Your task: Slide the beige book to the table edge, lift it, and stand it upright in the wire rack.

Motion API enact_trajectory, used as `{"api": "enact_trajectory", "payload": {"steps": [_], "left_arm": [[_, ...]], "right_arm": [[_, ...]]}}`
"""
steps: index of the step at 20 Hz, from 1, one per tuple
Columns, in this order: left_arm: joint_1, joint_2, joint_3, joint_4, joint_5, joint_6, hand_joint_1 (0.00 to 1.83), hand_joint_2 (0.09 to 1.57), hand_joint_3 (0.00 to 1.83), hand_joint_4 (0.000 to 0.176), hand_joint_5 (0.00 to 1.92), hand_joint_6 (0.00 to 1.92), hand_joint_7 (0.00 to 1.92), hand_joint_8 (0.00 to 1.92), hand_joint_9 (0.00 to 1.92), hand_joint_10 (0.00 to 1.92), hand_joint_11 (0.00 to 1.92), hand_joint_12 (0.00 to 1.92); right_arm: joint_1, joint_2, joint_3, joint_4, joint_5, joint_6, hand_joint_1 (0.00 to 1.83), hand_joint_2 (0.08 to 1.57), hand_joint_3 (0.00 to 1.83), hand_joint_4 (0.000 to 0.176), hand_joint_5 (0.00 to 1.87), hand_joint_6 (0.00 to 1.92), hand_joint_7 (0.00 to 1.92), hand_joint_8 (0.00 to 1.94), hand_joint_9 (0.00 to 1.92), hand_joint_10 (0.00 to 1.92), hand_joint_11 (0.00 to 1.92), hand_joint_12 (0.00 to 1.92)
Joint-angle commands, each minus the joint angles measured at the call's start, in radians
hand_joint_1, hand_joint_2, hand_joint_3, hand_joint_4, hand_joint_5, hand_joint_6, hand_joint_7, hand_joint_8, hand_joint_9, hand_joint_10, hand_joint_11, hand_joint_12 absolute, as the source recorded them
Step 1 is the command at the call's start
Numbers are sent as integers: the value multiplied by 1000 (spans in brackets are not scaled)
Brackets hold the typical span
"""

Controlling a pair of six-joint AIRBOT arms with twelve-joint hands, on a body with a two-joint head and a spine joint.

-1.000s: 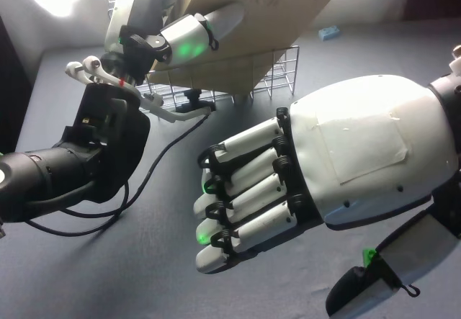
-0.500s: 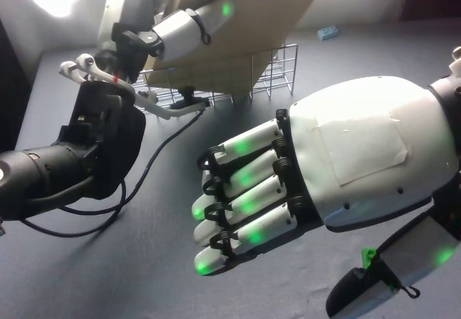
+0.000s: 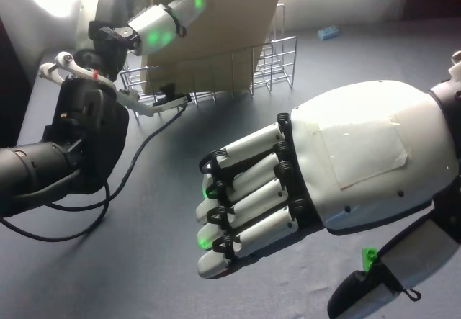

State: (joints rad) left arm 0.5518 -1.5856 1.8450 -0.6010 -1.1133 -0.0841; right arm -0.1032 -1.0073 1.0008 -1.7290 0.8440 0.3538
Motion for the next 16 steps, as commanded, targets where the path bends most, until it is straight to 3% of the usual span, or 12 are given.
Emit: {"api": "enact_trajectory", "payload": {"steps": [1,6,7,9,10,11,12,14,16], "left_arm": [[-2,15,13,11,-109,-10,1159,1223,1,24,763,1319,791,1295,699,1087,569,1512],[3,24,15,12,-129,-2,1161,1210,1,25,817,1280,777,1267,678,958,489,1488],[6,31,11,12,-132,-1,1102,1199,0,0,807,1239,704,584,594,871,382,1448],[8,42,4,12,-141,2,1075,1182,1,0,834,1202,726,313,522,729,323,1406],[9,48,0,12,-145,2,1034,1096,0,0,666,661,672,216,458,644,260,1384],[12,56,-8,12,-149,4,1027,1054,0,0,697,359,675,142,456,563,232,1350],[13,62,-16,13,-153,8,1027,1054,0,0,697,359,675,142,456,563,232,1350],[13,65,-23,13,-157,11,984,1045,0,0,698,37,636,13,479,283,156,1236],[13,64,-25,13,-167,15,936,1017,1,0,677,5,618,1,536,177,189,1153]], "right_arm": [[5,5,-4,82,19,1,315,1181,0,0,300,0,336,1,337,0,0,849],[5,6,-4,82,19,2,306,1183,1,0,278,1,308,1,311,1,0,787],[5,6,-4,82,19,2,286,1190,2,0,268,1,294,0,292,0,0,777],[4,7,-4,82,19,2,303,1191,0,0,274,3,295,1,292,0,0,792],[4,8,-4,82,19,2,296,1187,0,0,286,6,311,5,305,4,0,806],[4,8,-4,82,19,2,300,1186,0,0,286,4,306,2,296,1,0,788],[4,8,-5,82,20,2,300,1186,0,0,286,4,306,2,296,1,0,788],[3,10,-6,82,20,2,313,1178,0,0,288,3,314,5,304,8,0,791],[2,12,-6,82,20,2,323,1173,0,0,305,8,330,9,322,12,0,798]]}}
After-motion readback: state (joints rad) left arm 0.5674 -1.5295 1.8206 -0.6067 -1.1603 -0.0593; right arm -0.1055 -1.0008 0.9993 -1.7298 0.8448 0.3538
